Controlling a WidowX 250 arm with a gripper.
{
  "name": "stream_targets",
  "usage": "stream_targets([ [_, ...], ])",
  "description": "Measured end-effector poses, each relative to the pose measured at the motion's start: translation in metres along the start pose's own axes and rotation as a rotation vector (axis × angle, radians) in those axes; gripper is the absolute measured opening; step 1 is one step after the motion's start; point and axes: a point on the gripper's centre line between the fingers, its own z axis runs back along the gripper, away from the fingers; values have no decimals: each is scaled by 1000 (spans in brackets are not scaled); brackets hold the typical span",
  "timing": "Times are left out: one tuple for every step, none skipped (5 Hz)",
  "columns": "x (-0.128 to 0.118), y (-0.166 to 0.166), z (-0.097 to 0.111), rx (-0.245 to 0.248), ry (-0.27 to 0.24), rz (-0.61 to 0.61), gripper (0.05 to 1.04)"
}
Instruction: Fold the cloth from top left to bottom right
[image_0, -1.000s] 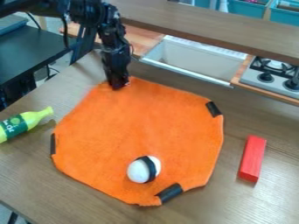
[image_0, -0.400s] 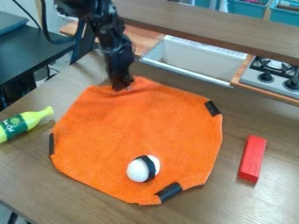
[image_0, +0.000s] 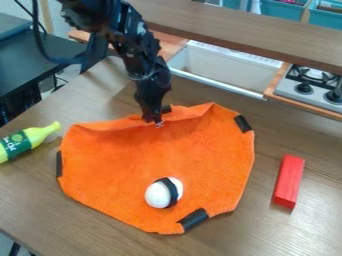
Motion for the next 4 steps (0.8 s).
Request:
stream_targets([
  [-4, -37, 7, -10, -13, -80, 59],
  [-5, -62, 27, -18, -59, -112, 59],
  [-5, -78, 48, -42, -109, -123, 59],
  [-4, -94, 57, -70, -129, -144, 59],
])
